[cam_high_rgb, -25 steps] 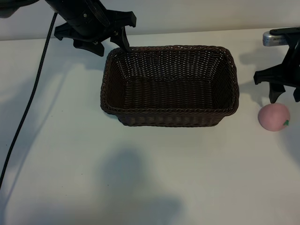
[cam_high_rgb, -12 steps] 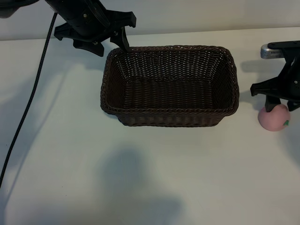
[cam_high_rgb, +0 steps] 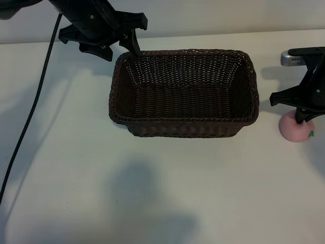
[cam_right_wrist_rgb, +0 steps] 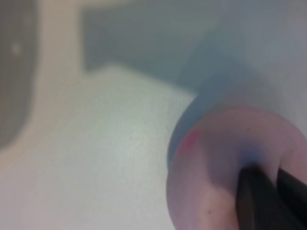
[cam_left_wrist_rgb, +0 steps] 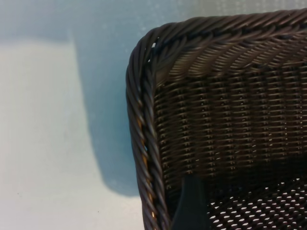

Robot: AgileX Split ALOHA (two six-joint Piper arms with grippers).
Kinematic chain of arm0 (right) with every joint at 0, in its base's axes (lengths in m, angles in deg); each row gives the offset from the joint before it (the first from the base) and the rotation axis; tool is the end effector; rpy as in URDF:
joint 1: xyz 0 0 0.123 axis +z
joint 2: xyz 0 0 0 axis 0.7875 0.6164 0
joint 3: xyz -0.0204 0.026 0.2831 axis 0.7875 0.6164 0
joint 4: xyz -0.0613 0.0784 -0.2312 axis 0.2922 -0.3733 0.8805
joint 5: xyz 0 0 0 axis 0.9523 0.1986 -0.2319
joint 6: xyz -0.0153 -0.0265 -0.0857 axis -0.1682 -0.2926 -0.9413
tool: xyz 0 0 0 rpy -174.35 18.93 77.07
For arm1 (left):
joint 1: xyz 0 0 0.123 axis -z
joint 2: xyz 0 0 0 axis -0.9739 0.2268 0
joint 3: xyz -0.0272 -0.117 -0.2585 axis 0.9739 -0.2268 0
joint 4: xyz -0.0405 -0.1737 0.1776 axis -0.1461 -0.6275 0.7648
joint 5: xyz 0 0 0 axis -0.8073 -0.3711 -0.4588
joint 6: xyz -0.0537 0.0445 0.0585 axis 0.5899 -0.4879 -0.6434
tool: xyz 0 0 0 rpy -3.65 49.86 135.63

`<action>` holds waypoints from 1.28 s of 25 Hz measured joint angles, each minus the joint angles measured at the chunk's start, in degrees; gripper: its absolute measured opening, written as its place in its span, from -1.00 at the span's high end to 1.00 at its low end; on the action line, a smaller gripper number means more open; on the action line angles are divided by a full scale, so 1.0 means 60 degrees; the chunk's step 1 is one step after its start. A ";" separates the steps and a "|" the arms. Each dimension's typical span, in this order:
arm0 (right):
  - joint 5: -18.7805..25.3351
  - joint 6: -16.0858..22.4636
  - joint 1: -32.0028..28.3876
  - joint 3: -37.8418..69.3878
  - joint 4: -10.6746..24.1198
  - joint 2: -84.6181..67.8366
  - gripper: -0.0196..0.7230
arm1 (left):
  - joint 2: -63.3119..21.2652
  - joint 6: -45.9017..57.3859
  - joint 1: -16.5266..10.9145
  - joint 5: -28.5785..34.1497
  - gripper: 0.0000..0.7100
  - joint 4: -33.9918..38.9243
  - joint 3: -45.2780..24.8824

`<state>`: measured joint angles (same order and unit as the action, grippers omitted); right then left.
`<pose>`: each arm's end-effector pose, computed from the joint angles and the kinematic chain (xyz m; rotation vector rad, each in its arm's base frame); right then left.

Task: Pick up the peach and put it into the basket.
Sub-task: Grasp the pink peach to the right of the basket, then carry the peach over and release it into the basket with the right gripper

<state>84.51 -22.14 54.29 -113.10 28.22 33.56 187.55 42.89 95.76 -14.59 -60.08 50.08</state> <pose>0.3481 0.0155 0.1469 0.0954 3.0278 0.0321 0.4103 -0.1613 0.2719 0.1175 2.7725 -0.4713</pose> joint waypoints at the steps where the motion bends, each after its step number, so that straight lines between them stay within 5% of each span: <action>1: 0.0091 0.0000 0.0000 -0.0061 0.0000 0.0000 0.83 | 0.0000 0.0000 0.0000 0.0000 -0.65 0.0000 0.0000; 18: 0.3239 -0.0155 0.0000 -0.3693 -0.0012 -0.0554 0.83 | 0.0000 0.0000 0.0000 0.0000 -0.65 0.0000 0.0000; 25: 0.4082 -0.0344 0.0256 -0.4769 -0.0448 -0.0554 0.83 | 0.0000 0.0000 0.0000 0.0000 -0.65 0.0000 0.0000; 32: 0.4205 -0.0401 0.1670 -0.5545 -0.0615 -0.0554 0.83 | 0.0000 0.0000 0.0000 0.0000 -0.65 0.0000 0.0000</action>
<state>109.74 -24.54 64.30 -146.37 24.53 30.23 187.55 42.89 95.76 -14.59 -60.08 50.08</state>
